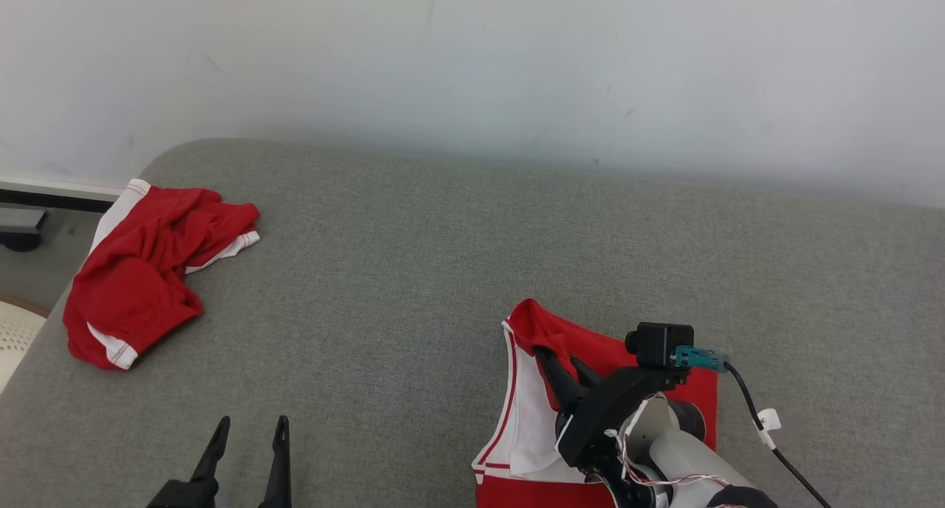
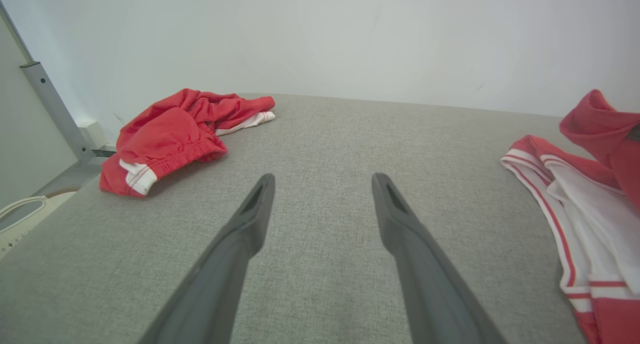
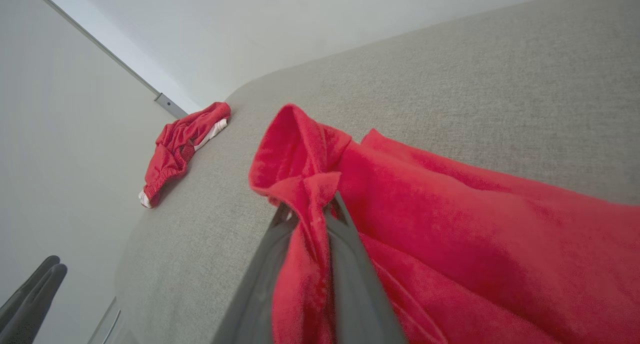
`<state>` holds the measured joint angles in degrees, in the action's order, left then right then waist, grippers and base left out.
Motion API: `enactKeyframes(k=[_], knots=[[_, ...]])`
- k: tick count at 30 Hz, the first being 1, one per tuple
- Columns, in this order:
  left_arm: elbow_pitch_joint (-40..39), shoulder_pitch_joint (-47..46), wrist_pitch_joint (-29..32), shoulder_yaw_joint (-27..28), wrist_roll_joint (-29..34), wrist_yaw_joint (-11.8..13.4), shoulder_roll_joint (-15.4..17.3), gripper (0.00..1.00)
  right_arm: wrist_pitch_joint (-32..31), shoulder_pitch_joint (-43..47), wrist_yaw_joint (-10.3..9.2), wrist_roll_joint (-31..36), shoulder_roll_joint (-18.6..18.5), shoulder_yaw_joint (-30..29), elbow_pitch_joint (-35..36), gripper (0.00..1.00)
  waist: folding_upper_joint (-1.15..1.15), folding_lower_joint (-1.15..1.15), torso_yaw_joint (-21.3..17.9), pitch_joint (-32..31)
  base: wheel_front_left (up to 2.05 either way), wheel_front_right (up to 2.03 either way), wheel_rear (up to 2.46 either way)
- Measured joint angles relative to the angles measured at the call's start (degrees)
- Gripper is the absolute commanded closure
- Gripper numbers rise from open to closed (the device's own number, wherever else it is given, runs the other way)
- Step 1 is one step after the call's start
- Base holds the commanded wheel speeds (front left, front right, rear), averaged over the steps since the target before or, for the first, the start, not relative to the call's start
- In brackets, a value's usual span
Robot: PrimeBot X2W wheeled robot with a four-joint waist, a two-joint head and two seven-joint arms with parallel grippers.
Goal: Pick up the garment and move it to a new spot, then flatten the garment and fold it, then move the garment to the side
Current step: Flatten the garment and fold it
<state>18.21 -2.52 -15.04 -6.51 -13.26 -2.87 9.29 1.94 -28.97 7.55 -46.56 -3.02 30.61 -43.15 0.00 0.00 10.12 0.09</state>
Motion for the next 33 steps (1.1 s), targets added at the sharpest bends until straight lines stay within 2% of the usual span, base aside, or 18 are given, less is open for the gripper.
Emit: enactKeyframes(k=[1, 6, 9, 11, 14, 20, 26, 27, 29, 30, 31, 33], knots=[[0.2, 0.0, 0.0, 0.0, 0.0, -0.1, 0.0, 0.0, 0.6, -0.2, 0.0, -1.0, 0.0, 0.6, -0.5, 0.0, 0.0, 0.0, 0.1, 0.0, 0.0, 0.0, 0.0], [0.7, -0.1, 0.0, 0.9, -0.1, -0.1, -0.1, 0.0, 3.7, -1.0, 0.0, -7.1, 0.2, 4.2, 1.5, 0.0, 0.0, 0.0, -0.5, 0.4, 0.0, 0.0, 0.0], [0.8, -0.1, 0.0, 1.5, -0.1, -0.1, -0.2, 0.0, 6.4, -2.5, 0.0, -8.0, -0.2, 4.9, 3.2, 0.0, 0.0, 0.0, -1.2, 0.5, 0.0, 0.0, 0.0], [0.7, -0.1, 0.0, 1.7, -0.1, -0.1, -0.2, 0.0, 8.5, -2.9, 0.0, -8.3, -1.7, 4.7, 4.7, 0.0, 0.0, 0.0, -1.7, 0.7, 0.0, 0.0, 0.0], [0.7, -0.2, 0.0, 2.0, -0.1, -0.2, -0.2, 0.0, 10.9, -2.9, 0.0, -8.1, -6.0, 3.9, 6.5, 0.0, 0.0, 0.0, -2.4, 0.8, 0.0, 0.0, 0.0], [0.5, -0.2, 0.0, 2.8, 0.1, -0.6, -0.2, 0.0, 12.8, 0.0, 0.0, -5.1, -13.1, -1.3, 8.4, 0.0, 0.0, 0.0, -3.1, 1.0, 0.0, 0.0, 0.0], [0.2, -0.1, 0.0, 3.6, 0.3, -0.7, -0.3, 0.0, 13.1, 5.7, 0.0, 0.8, -15.6, -9.2, 10.7, 0.0, 0.0, 0.0, -3.7, 1.1, 0.0, 0.0, 0.0], [0.2, -0.1, 0.0, 3.7, 0.4, -0.7, -0.3, 0.0, 13.1, 6.7, 0.0, 2.4, -15.4, -10.2, 11.1, 0.07, 0.0, 0.0, -3.8, 1.1, 0.0, 0.0, 0.0], [0.1, 0.0, 0.0, 3.8, 0.5, -0.7, -0.4, 0.0, 13.2, 8.8, 0.0, 6.1, -14.9, -11.9, 11.9, 0.51, 0.0, 0.0, -3.9, 1.2, 0.0, 0.0, 0.0], [0.2, 0.0, 0.0, 3.9, 0.5, -0.8, -0.5, 0.0, 13.2, 9.6, 0.0, 7.5, -14.2, -12.7, 12.5, 0.59, 0.0, 0.0, -3.9, 1.2, 0.0, 0.0, 0.0], [0.2, -0.1, 0.0, 3.9, 0.6, -0.9, -0.6, 0.0, 13.2, 10.4, 0.0, 8.8, -13.6, -13.0, 12.9, 1.0, 0.0, 0.0, -3.9, 1.2, 0.0, 0.0, 0.0], [0.2, -0.1, 0.0, 3.9, 0.7, -1.1, -0.8, 0.0, 13.2, 11.5, 0.0, 12.3, -12.6, -13.3, 13.5, 1.0, 0.0, 0.0, -3.9, 1.1, 0.0, 0.0, 0.0]])
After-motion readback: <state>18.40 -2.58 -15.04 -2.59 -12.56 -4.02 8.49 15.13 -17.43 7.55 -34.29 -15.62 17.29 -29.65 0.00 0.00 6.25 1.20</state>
